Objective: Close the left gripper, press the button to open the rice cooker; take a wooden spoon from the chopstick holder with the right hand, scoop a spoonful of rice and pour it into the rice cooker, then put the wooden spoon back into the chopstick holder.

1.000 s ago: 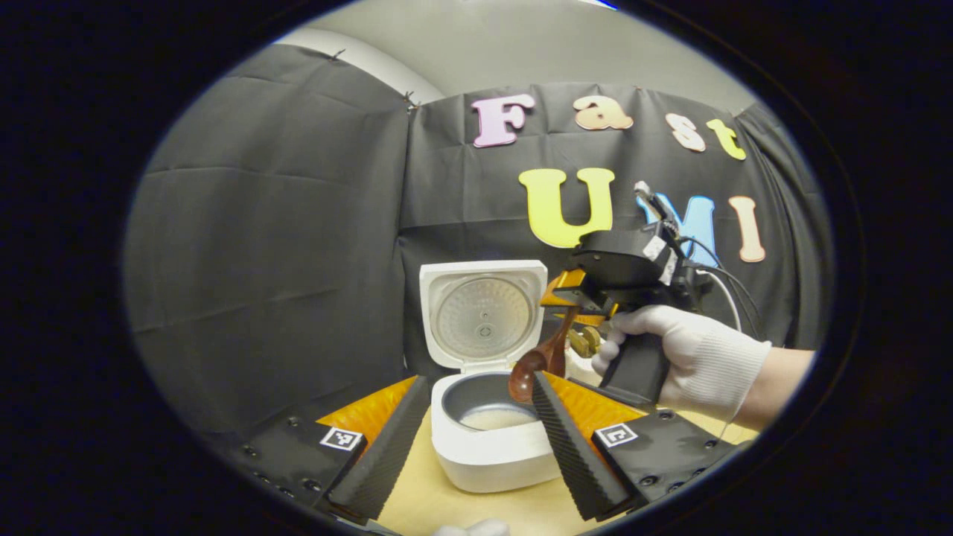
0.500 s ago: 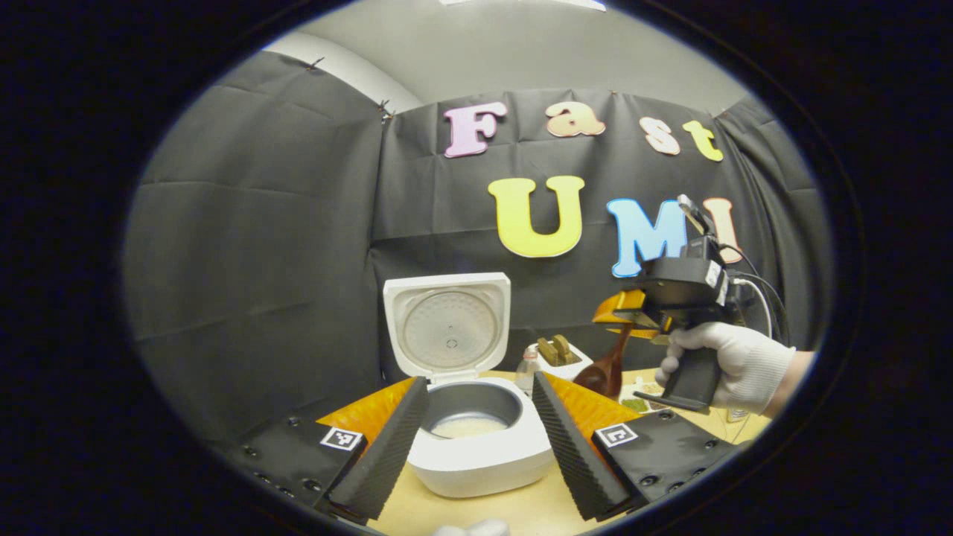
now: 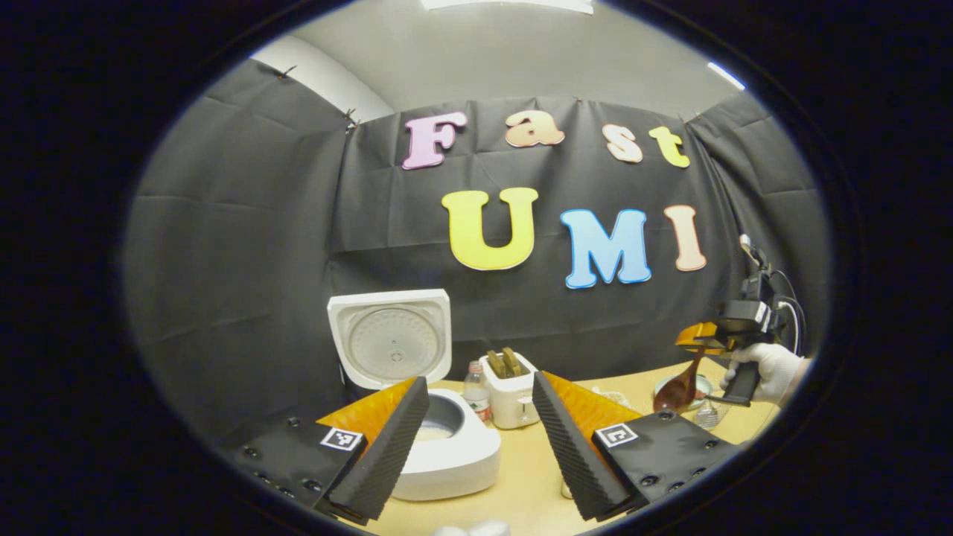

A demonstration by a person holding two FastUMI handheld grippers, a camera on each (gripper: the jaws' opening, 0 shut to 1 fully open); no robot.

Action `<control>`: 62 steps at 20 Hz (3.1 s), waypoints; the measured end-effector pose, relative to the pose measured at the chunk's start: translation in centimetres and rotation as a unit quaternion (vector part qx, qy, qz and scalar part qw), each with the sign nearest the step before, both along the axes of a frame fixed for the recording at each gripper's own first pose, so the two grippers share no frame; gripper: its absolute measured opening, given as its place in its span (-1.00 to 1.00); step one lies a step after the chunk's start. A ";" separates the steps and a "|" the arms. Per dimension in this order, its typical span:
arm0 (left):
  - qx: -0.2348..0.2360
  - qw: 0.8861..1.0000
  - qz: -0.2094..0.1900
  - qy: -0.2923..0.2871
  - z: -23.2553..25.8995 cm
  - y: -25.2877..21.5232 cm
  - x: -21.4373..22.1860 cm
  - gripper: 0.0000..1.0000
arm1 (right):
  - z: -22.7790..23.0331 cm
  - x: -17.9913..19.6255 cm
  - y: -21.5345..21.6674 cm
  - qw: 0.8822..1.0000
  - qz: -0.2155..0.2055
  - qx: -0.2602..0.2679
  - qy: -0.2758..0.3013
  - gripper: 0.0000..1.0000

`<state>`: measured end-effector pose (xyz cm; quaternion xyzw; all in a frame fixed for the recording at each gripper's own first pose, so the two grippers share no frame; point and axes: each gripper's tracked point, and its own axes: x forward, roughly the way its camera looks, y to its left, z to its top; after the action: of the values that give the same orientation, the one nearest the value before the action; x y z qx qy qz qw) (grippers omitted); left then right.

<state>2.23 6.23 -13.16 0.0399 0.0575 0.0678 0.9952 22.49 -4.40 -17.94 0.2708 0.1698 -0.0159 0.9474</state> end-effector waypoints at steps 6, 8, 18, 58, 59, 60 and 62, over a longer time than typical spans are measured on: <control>0.025 1.000 -0.012 0.007 0.3 -3.3 0.4 0.94 | -1.4 -0.1 -13.0 0.995 -0.100 -0.014 0.004 -0.52; 0.028 1.000 -0.010 0.008 0.4 -4.0 0.6 0.94 | -2.6 0.0 -15.0 0.993 -0.113 -0.017 0.014 -0.52; 0.048 0.999 -0.001 0.012 0.8 -6.2 1.6 0.94 | -8.6 1.0 -17.2 0.991 -0.122 -0.025 0.049 -0.52; 0.036 0.999 0.016 -0.032 8.5 3.6 9.7 0.93 | 16.9 -16.2 0.2 0.946 0.003 -0.286 -0.154 0.94; 0.040 0.998 0.019 -0.041 9.4 4.2 10.2 0.92 | 16.5 -16.5 1.0 0.948 0.011 -0.283 -0.148 0.95; 0.043 0.998 0.023 -0.049 10.2 4.9 10.5 0.90 | 16.1 -16.8 1.4 0.949 0.015 -0.280 -0.141 0.94; 0.046 0.997 0.023 -0.066 11.7 5.8 11.4 0.99 | 15.5 -17.0 1.9 0.951 0.023 -0.277 -0.133 0.92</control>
<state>13.60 12.00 -1.43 0.0796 -0.0103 0.0958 0.9922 5.48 -2.54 -2.41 -0.0062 0.0372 -0.0039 0.9993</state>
